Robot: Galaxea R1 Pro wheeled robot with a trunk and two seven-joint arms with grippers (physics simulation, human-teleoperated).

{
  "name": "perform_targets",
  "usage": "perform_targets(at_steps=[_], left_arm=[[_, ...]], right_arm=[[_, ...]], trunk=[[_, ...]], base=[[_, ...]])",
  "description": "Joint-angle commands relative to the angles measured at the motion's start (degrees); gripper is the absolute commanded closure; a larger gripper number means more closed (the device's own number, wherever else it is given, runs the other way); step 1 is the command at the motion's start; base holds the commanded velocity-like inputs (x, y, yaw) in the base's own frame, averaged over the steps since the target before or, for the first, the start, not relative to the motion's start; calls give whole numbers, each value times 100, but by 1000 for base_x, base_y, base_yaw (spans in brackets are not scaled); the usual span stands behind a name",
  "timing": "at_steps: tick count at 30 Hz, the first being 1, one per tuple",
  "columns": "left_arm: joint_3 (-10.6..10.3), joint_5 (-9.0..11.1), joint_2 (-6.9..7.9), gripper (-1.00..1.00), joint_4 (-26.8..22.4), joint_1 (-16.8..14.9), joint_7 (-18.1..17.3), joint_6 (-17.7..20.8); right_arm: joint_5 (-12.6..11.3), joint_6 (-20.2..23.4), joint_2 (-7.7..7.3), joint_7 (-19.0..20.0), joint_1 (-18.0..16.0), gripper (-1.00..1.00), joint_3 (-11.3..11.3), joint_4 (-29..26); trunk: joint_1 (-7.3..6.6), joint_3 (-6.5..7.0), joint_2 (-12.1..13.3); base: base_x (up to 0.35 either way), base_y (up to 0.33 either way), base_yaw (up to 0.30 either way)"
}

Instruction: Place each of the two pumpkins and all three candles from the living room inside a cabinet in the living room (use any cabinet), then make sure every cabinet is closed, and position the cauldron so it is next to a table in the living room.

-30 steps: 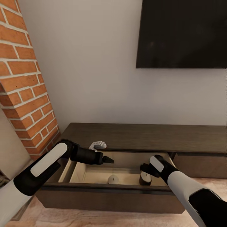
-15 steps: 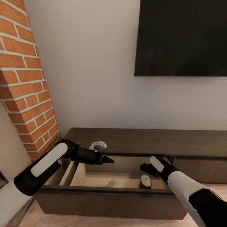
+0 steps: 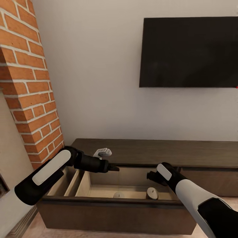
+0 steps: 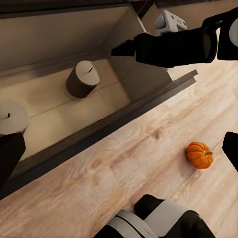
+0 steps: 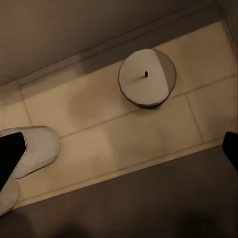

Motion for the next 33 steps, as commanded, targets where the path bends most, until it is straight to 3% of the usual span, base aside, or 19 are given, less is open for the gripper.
perform_targets(at_steps=[1,8,22,33], left_arm=[[-9,51,4,-100,-4,-7,56,0],[-20,49,5,-100,-2,-8,59,0],[-27,42,2,-100,-3,-7,73,0],[-35,36,-5,-100,-1,-7,82,0]], right_arm=[[-60,14,-6,-45,-2,-100,45,-14],[-56,8,-6,-45,-2,-100,46,-14],[-39,-16,-2,-13,-2,-100,74,-91],[-39,-19,9,-2,-2,-100,85,-130]], trunk=[[-3,16,-1],[-31,169,29],[-339,421,590],[-580,618,1031]], base=[[-2,0,0],[-58,6,0],[-285,48,0],[-53,3,0]])
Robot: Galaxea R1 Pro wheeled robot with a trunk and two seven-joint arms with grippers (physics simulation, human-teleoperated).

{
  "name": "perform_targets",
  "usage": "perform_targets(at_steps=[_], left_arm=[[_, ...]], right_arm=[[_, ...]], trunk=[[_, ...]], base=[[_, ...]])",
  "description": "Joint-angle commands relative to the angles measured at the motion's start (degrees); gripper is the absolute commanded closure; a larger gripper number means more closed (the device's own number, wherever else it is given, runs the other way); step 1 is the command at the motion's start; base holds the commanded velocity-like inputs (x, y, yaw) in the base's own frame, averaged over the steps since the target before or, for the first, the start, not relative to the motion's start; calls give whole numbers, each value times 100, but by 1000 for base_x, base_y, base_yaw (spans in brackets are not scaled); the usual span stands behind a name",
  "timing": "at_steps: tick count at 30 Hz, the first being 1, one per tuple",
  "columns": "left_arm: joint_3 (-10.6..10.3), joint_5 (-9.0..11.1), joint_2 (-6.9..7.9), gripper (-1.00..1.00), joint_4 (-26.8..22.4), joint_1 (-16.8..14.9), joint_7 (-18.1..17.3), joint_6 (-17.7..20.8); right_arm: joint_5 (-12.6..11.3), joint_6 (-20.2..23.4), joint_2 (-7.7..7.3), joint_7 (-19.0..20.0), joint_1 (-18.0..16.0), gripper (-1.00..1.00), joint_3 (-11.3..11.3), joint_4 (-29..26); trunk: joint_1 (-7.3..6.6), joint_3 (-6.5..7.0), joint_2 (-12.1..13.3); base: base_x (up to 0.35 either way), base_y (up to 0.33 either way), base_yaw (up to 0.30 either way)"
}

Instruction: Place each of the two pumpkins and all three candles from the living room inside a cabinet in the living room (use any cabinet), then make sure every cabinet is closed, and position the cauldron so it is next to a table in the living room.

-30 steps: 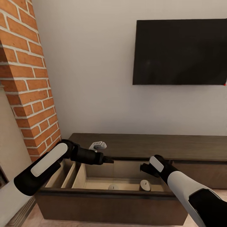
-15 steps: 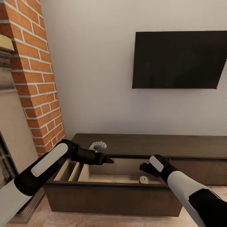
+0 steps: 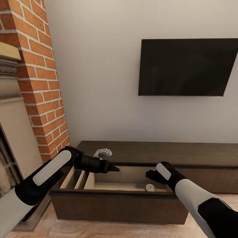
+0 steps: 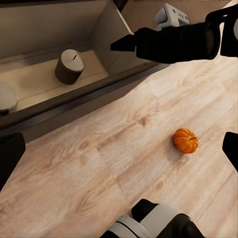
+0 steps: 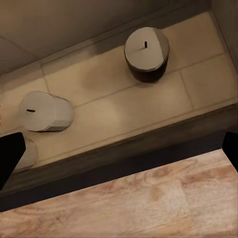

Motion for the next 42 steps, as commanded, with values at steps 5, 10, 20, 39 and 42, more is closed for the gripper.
perform_targets(at_steps=[5,10,20,39,42], left_arm=[[-7,42,-2,-100,-5,-6,63,0],[-11,35,-7,-100,-5,-7,75,0],[-12,33,-9,-100,3,-5,85,0],[5,-1239,-62,-100,153,260,1226,-294],[0,-1822,-69,-100,327,567,1243,-790]], right_arm=[[-59,15,2,-44,-3,-100,48,-24],[-59,15,1,-44,-3,-100,49,-22],[-56,15,-2,-44,-3,-100,49,-21],[-23,-59,33,-44,25,-100,70,-26],[-20,-388,29,-28,47,-100,105,-23]], trunk=[[-111,83,199],[-221,173,399],[-441,353,801],[-858,694,1563],[-924,748,1683]], base=[[-39,0,0],[-220,0,0],[-325,0,0],[-340,0,0],[-326,0,0]])
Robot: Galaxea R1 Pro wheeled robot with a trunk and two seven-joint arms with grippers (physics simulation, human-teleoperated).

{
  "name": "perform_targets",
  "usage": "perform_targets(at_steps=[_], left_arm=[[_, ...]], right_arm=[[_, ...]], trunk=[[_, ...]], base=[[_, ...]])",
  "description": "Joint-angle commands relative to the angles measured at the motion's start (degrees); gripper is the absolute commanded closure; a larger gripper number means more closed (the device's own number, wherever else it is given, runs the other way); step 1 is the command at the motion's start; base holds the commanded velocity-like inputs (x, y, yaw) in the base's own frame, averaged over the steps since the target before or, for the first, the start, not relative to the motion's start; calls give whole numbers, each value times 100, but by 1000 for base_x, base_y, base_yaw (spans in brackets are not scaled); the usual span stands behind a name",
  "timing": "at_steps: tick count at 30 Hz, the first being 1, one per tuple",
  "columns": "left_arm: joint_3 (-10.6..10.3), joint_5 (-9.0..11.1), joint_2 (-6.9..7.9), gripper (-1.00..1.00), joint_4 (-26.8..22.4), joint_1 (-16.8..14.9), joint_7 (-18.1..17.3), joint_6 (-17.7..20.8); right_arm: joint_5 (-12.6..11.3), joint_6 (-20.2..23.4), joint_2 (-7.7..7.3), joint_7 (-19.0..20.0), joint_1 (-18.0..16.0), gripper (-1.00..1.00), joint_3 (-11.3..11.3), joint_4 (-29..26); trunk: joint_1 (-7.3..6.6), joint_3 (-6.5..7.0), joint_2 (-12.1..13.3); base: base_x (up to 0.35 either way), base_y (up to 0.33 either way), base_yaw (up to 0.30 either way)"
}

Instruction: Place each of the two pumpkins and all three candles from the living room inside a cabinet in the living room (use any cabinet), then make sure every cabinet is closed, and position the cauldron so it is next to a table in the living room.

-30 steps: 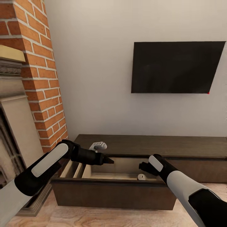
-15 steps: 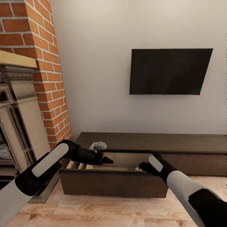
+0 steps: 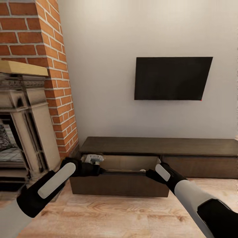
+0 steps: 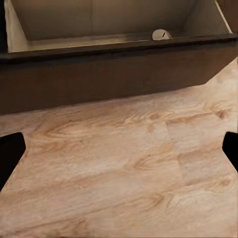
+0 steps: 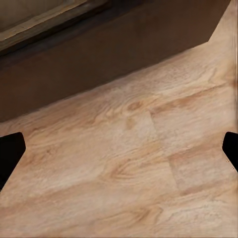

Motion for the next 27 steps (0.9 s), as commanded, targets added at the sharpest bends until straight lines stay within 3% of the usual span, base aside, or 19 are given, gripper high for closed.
perform_targets(at_steps=[1,3,4,5,7,8,10,14,16,18,23,27], left_arm=[[-15,-91,2,-100,74,58,62,-179],[-39,-365,-1,-100,226,158,56,-522],[-118,-610,-12,-100,359,250,21,-873],[-190,-718,-21,-100,419,301,-8,-1046],[-382,-917,-38,-100,504,416,-66,-1391],[-581,-1125,-51,-100,563,540,-103,-1733],[-781,-1443,-67,-100,668,685,-143,-2237],[-942,-1767,-90,-100,1065,812,-187,-2915],[-993,-1837,-145,-100,1233,839,-220,-3095],[-1116,-1967,-263,-100,1543,868,-327,-3348],[-1387,-2713,-582,-100,2529,901,-847,-4542],[-1567,-3134,-795,-100,3143,905,-1094,-5137]], right_arm=[[-59,-87,-4,-29,13,-100,74,-13],[-57,-269,2,23,87,-100,158,-11],[-55,-451,6,106,201,-100,275,-11],[-54,-556,8,154,264,-100,339,-11],[-54,-822,10,250,388,-100,463,-11],[-58,-1118,15,338,496,-100,563,-8],[-61,-1454,25,435,629,-100,656,10],[-49,-1729,47,504,826,-100,723,25],[-20,-1825,51,517,890,-100,735,37],[90,-2052,59,527,967,-100,745,55],[767,-2603,260,537,1210,-100,809,93],[985,-3038,321,538,1343,-100,820,124]], trunk=[[-27,12,38],[-71,48,118],[-93,66,158],[-115,84,198],[-159,120,278],[-181,138,318],[-225,174,399],[-312,246,559],[-356,282,639],[-356,282,639],[-356,282,639],[-356,282,639]], base=[[-323,0,0],[-322,0,0],[-321,0,0],[-320,0,0],[-304,0,0],[-216,0,0],[-142,0,0],[-63,0,0],[-26,0,0],[-13,0,0],[-4,0,0],[-1,0,0]])
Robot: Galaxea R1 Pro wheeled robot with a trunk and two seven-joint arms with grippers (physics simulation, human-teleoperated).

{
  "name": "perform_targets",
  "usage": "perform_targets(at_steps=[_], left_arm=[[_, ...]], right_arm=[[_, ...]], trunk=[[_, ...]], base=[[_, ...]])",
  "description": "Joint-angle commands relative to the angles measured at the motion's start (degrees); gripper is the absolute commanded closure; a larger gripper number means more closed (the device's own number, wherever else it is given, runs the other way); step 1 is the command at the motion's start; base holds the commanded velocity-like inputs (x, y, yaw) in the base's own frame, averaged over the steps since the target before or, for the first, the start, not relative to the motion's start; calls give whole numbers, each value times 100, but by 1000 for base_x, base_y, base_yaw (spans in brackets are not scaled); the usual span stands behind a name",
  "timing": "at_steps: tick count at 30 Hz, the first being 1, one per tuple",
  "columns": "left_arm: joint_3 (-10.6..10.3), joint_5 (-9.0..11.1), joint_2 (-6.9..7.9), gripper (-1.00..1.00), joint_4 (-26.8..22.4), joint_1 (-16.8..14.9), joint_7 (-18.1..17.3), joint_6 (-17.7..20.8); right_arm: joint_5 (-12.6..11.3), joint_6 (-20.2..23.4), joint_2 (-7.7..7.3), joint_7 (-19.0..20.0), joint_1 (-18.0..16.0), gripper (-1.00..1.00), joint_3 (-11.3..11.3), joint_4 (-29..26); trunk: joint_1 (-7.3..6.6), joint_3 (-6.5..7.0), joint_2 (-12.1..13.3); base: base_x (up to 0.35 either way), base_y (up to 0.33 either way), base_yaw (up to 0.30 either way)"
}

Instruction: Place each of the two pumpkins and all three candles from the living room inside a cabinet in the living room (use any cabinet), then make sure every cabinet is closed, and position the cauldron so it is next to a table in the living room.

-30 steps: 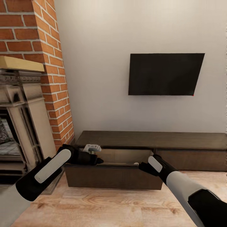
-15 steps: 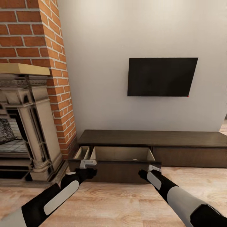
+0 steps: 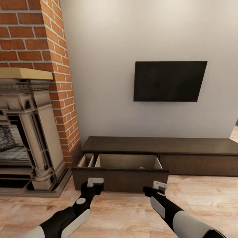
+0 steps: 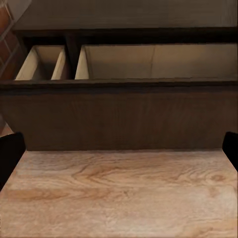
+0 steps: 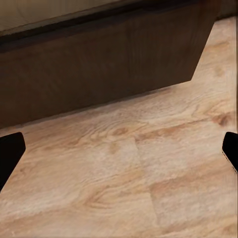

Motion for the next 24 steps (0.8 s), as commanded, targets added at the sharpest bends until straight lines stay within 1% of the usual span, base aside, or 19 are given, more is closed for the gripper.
perform_targets(at_steps=[1,3,4,6,7,9,11,14,19,24], left_arm=[[-62,-89,-99,-100,293,-9,-52,-232],[-88,-156,-194,-100,594,-8,-143,-447],[-105,-197,-270,-100,854,-9,-237,-626],[-113,-219,-322,-100,1050,-10,-326,-768],[-120,-231,-356,-100,1182,-9,-396,-882],[-124,-237,-378,-100,1274,-10,-442,-983],[-125,-240,-394,-100,1363,-9,-484,-1100],[-125,-237,-408,-100,1560,-8,-510,-1190],[-126,-230,-424,-100,1747,-11,-542,-1320],[-126,-240,-543,-100,1799,-15,-543,-1365]], right_arm=[[23,-229,34,-41,27,-100,64,34],[108,-432,111,-41,67,-100,87,130],[227,-602,202,-41,97,-100,109,289],[368,-776,272,-41,118,-100,124,454],[497,-967,317,-41,132,-100,131,591],[573,-1140,340,-44,143,-100,131,696],[626,-1300,353,-44,153,-100,122,805],[654,-1400,363,-44,159,-100,118,874],[661,-1456,371,-49,162,-100,108,905],[665,-1466,374,-44,163,-100,112,911]], trunk=[[-1,-6,-4],[-1,-6,-4],[-1,-6,-4],[-1,-6,-4],[-1,-6,-4],[-1,-6,-4],[-1,-6,-4],[-1,-6,-4],[-1,-6,-4],[-1,-6,-4]], base=[[0,0,0],[0,0,0],[0,0,0],[0,0,0],[0,0,0],[0,0,0],[0,0,0],[0,0,0],[0,0,0],[0,0,0]])
